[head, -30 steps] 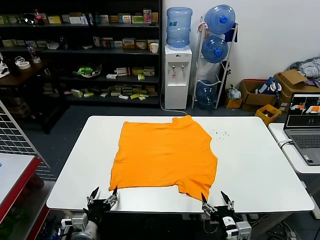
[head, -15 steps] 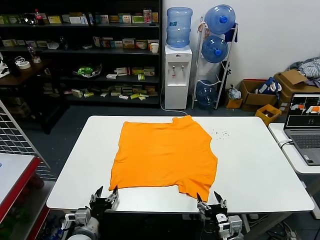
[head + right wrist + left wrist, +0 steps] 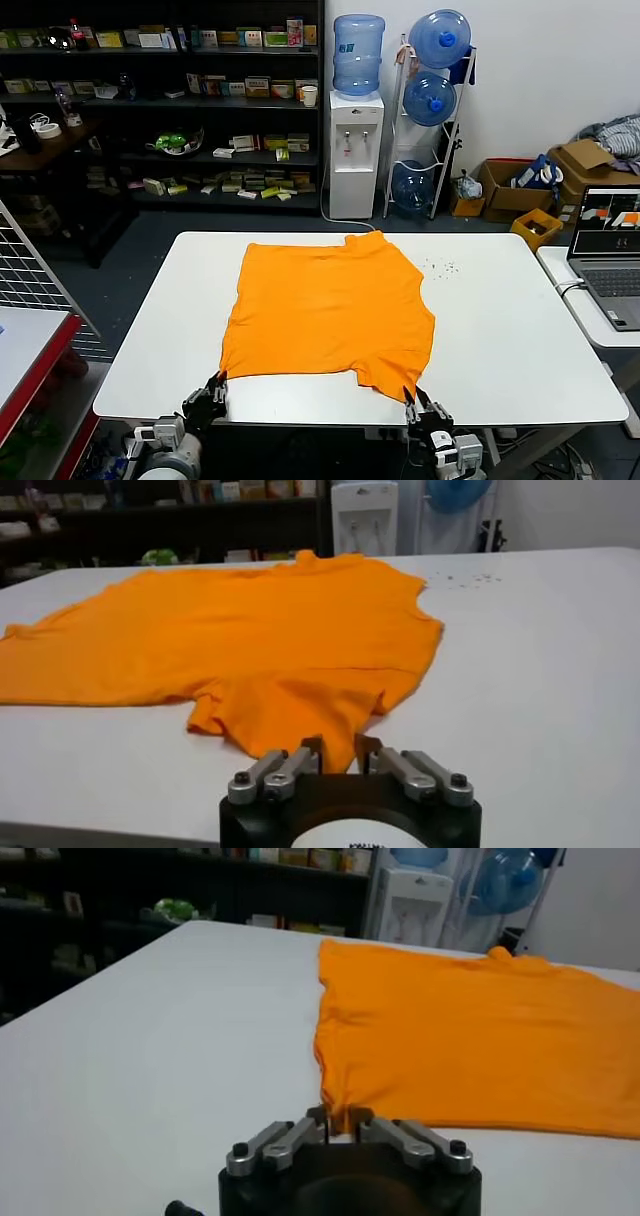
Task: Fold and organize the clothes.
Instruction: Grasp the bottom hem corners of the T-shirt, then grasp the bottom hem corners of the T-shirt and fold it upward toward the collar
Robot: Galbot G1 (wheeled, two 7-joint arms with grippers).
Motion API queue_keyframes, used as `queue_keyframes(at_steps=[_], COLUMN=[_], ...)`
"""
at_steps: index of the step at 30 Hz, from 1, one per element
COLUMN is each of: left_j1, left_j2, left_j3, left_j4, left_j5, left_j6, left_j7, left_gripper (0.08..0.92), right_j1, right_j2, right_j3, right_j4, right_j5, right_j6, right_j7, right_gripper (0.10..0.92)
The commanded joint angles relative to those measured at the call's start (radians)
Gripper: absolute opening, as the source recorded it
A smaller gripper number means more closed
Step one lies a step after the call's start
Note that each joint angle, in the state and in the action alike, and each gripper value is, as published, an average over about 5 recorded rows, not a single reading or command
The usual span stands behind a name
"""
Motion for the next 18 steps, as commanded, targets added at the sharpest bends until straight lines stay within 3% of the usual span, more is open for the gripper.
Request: queue_keyframes(at_steps=[1,4,18], left_j1=[0.009,0.023,0.274], left_j2=[-0.001,0.0,0.042], left_j3=[0.004,0.004,-0.012], left_j4=[-0.023,-0.055,-0.314], left_j5=[-0.001,-0.003,-0.044], left_j6=[-0.008,-0.009,-0.01], left_j7=[-0.001,-0.004,-0.05], left_gripper=[0.142,0.094,0.092], right_j1=[-0.006,-0.027,-0.333], right_j2=[-0.001,-0.007,-0.156], right_j3=[-0.001,-0.001,0.053], right_j4=[0.006,0.03,0.249], right_j5=[0.001,0.004,0.078], right_j6=[0.022,0.038,0.107], right_j7=[-0.002,-0.002,0.028], right_gripper=[0.138,0.124,0.124])
